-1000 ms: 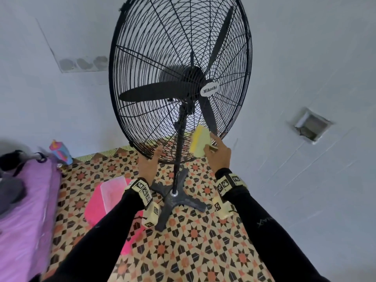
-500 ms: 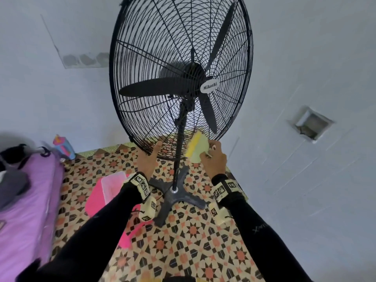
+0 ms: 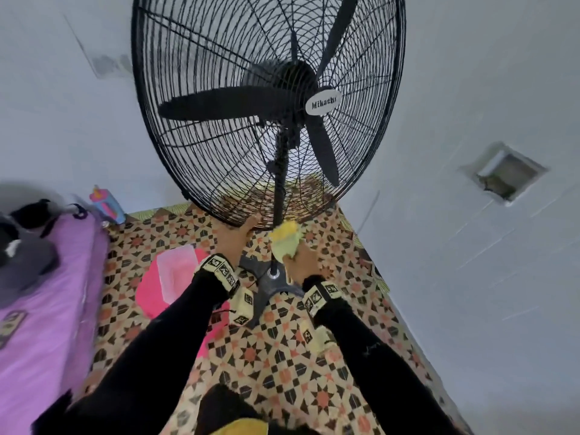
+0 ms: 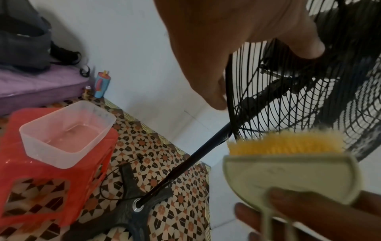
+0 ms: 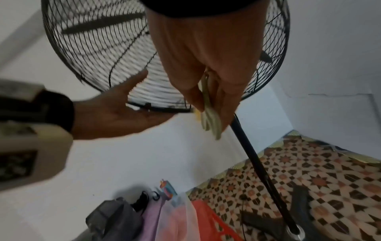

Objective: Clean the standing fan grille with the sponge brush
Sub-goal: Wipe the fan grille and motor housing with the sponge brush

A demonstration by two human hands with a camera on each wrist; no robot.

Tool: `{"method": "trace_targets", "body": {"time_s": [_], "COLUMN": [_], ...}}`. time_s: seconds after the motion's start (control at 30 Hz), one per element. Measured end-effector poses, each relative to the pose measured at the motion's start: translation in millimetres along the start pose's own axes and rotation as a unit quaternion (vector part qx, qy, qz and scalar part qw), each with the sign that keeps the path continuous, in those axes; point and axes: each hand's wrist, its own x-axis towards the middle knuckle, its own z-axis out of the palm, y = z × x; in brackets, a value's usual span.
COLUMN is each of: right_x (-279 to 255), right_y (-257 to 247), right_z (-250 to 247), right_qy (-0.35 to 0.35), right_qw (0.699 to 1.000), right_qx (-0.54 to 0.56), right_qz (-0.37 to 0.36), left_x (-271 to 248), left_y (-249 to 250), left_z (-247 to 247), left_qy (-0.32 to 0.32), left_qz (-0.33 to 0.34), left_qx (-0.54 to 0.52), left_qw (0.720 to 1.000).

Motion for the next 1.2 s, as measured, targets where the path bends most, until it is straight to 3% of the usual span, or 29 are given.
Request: {"method": "trace_targets", "body": {"time_s": [0.13, 0.27, 0.33, 0.47, 0.63, 0.7, 0.83, 0.97, 1.1, 1.2], "right_x": [35, 38, 12, -18, -18, -8, -24, -16, -4, -3], "right_y": [21, 19, 1, 9, -23, -25, -14, -19, -14, -1], "right_z": [42, 54, 29, 23, 15, 12, 21, 18, 13, 20], "right_qy": [-0.073, -0.063, -0.025, 0.104, 0.018, 0.034, 0.134, 0.075, 0.156, 0.14], "right_qw": [0.995, 0.994, 0.996, 0.985, 0.998, 0.998, 0.987, 0.997, 0.981, 0.986], "right_qx": [0.009, 0.022, 0.034, 0.098, 0.011, 0.046, 0.091, 0.029, 0.092, 0.055], "right_qz": [0.062, 0.089, 0.081, 0.1, 0.06, 0.036, -0.005, -0.017, -0.077, -0.074], "left_x": [12, 6, 22, 28, 5, 7, 23, 20, 38, 53], "left_y": [-11, 3, -12, -22, 3, 3, -9, -15, -24, -39], "left_z": [3, 1, 1, -2, -3, -4, 1, 2, 4, 7], "left_qy": [-0.009, -0.016, -0.013, -0.044, -0.057, -0.067, -0.042, -0.036, -0.022, -0.013], "left_qz": [-0.004, 0.005, 0.032, 0.015, 0.043, 0.038, 0.013, 0.004, 0.008, -0.007], "left_qx": [-0.027, -0.017, -0.006, -0.052, -0.087, -0.102, -0.115, -0.113, -0.104, -0.092], "left_qw": [1.0, 1.0, 0.999, 0.998, 0.994, 0.992, 0.992, 0.993, 0.994, 0.996]}}
